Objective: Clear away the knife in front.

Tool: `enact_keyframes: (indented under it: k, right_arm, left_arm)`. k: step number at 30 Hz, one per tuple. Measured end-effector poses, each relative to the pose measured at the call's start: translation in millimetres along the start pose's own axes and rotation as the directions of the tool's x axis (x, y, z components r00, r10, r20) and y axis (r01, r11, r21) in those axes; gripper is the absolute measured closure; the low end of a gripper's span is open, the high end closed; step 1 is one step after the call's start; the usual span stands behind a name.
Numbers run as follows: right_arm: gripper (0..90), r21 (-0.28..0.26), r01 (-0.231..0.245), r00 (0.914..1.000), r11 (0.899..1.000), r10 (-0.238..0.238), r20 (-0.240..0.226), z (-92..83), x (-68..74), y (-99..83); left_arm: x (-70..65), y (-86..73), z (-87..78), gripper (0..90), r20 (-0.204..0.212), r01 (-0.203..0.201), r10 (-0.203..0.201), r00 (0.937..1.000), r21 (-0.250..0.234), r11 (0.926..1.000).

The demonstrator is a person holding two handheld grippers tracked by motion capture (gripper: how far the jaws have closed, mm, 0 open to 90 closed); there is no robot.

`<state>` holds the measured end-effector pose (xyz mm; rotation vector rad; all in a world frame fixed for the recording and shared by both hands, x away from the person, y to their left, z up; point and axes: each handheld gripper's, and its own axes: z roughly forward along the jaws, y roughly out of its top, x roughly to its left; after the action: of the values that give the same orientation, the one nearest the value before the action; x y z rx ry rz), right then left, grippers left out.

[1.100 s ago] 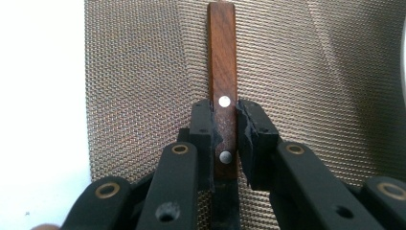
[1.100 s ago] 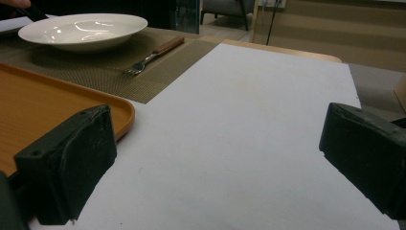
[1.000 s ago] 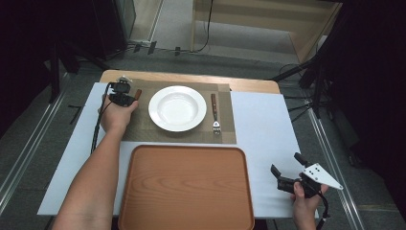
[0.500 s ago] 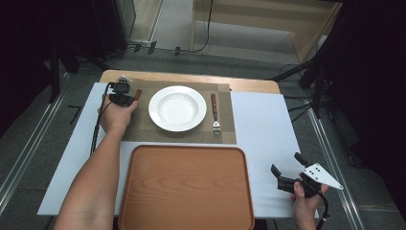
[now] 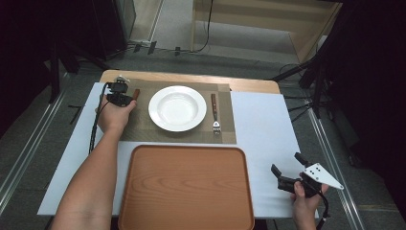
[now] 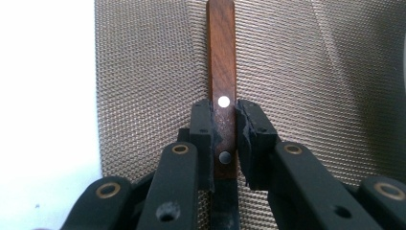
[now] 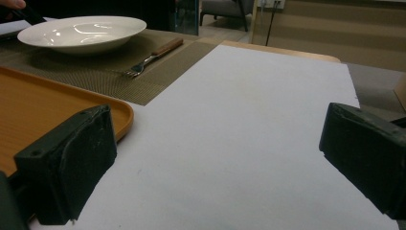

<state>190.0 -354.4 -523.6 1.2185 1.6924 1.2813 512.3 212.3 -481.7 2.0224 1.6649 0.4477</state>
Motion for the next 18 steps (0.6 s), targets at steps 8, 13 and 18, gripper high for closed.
enact_keyframes:
  k: [8, 13, 18]
  right_arm:
    - [0.0, 0.0, 0.001, 1.0, 1.0, -0.001, 0.0, 0.2, 0.2, 0.1]
    - [0.0, 0.0, 0.004, 1.0, 1.0, -0.004, 0.0, 0.3, 0.3, 0.1]
    - [0.0, 0.001, 0.005, 1.0, 1.0, -0.005, 0.0, 0.2, 0.5, 0.1]
  left_arm:
    - [0.9, 1.2, -7.5, 76.7, 0.024, 0.003, -0.003, 0.9997, -0.02, 0.9998]
    - [-0.8, 1.7, -14.0, 76.7, 0.042, -0.004, 0.005, 0.9991, -0.037, 0.9993]
    - [-2.8, 2.2, -19.9, 76.7, 0.053, -0.011, 0.014, 0.9985, -0.05, 0.9987]
